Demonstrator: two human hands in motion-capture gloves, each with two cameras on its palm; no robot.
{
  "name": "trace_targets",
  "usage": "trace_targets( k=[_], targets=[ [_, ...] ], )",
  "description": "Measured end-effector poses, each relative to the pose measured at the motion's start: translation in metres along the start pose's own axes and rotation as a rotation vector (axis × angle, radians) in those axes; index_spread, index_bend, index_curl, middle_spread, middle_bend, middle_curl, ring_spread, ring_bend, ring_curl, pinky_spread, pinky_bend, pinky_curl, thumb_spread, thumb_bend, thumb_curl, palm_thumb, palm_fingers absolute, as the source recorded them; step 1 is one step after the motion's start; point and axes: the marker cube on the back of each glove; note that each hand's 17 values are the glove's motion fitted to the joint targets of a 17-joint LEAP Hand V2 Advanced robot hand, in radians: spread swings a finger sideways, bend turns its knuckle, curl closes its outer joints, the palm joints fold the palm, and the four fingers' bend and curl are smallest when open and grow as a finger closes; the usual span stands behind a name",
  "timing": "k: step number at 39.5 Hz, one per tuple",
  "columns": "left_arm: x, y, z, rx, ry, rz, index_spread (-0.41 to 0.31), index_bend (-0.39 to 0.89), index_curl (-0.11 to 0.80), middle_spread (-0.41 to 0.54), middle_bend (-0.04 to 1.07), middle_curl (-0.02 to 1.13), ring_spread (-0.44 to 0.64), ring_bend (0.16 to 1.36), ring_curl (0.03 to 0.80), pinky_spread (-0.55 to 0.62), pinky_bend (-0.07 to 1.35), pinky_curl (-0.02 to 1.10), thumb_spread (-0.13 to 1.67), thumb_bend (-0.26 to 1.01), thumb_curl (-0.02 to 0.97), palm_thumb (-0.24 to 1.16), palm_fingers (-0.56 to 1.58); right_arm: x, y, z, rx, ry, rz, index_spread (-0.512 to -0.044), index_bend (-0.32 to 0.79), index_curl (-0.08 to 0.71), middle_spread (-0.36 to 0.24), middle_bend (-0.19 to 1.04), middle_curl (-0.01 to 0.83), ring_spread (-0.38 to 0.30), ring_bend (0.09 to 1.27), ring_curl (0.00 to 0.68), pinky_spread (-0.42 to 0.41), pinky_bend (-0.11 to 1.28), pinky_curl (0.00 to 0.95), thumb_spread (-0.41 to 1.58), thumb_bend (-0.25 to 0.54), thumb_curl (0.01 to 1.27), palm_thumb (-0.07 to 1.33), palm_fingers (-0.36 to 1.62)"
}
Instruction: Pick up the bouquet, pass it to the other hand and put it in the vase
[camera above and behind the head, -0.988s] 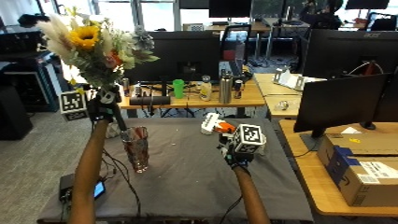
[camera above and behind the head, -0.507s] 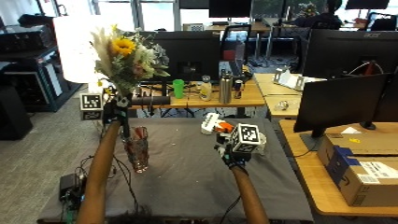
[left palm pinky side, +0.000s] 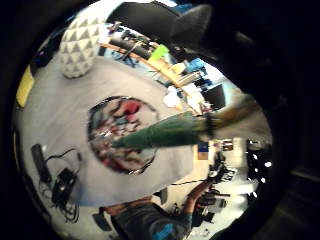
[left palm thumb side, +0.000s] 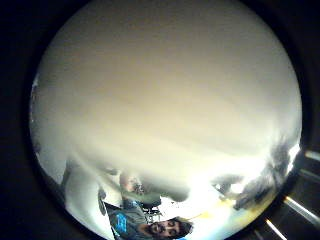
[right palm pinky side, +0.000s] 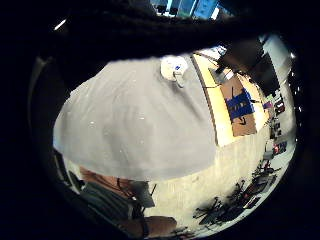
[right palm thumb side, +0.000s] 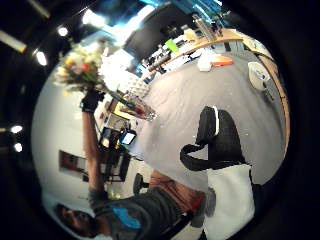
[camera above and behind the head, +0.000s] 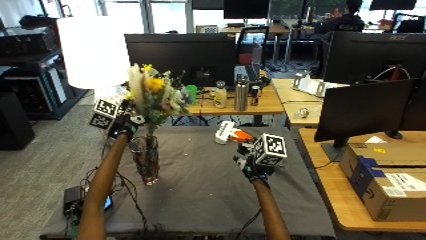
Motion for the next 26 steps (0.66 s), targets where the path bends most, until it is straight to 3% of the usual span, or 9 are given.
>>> trace_targets(
  k=[3,5,9,12,17,26],
  targets=[
    [-0.008,0.01,-0.006,-0.011,-0.141,-0.015,0.06,-0.04,0.378,0.033,0.36,0.51,0.02,0.84,0.48,0.17,0.78,0.51,0.9,0.05,0.397,0.72,-0.03,0.0,0.002,-0.002,0.002,-0.002,0.003,-0.307,0.16,0.339,0.084,0.17,0.352,0.222,0.2,0.297,0.35,0.53,0.359,1.18,-0.015,0.56,0.83,0.33],
    [-0.014,0.012,-0.014,-0.018,-0.17,0.005,0.117,-0.02,0.335,0.139,0.29,0.43,0.13,0.8,0.42,0.24,0.81,0.48,0.89,0.03,0.402,0.71,-0.08,0.0,0.002,-0.002,0.004,-0.002,0.003,-0.307,0.16,0.34,0.084,0.17,0.349,0.222,0.2,0.298,0.35,0.53,0.36,1.18,-0.015,0.56,0.83,0.33],
    [-0.01,0.029,-0.038,-0.016,-0.059,0.076,0.187,-0.01,0.265,0.285,0.24,0.36,0.26,0.78,0.367,0.35,0.85,0.45,0.88,-0.02,0.405,0.69,-0.1,-0.003,0.002,-0.005,0.012,-0.006,0.0,-0.307,0.16,0.34,0.089,0.17,0.342,0.222,0.2,0.299,0.349,0.52,0.36,1.18,-0.015,0.55,0.83,0.33],
    [-0.005,0.043,-0.06,0.056,0.015,0.145,0.206,0.01,0.23,0.351,0.23,0.34,0.32,0.78,0.35,0.39,0.87,0.44,0.87,-0.02,0.41,0.7,-0.1,-0.01,0.001,-0.009,0.029,-0.012,-0.01,-0.308,0.16,0.341,0.091,0.17,0.337,0.223,0.2,0.297,0.348,0.53,0.362,1.18,-0.015,0.55,0.83,0.33],
    [-0.003,0.055,-0.088,0.142,0.039,0.21,0.188,0.04,0.195,0.376,0.24,0.34,0.38,0.77,0.334,0.44,0.88,0.43,0.87,-0.04,0.408,0.67,-0.07,-0.024,-0.002,-0.01,0.051,-0.015,-0.038,-0.307,0.17,0.345,0.092,0.17,0.331,0.223,0.2,0.296,0.348,0.53,0.363,1.18,-0.015,0.55,0.83,0.33],
    [0.001,0.074,-0.105,0.173,0.084,0.221,0.15,0.08,0.164,0.378,0.25,0.34,0.42,0.76,0.317,0.47,0.84,0.4,0.87,-0.04,0.404,0.63,-0.05,-0.046,-0.003,-0.007,0.054,-0.01,-0.094,-0.306,0.17,0.349,0.093,0.16,0.319,0.224,0.2,0.295,0.348,0.53,0.365,1.17,-0.017,0.54,0.83,0.33]
  ],
)
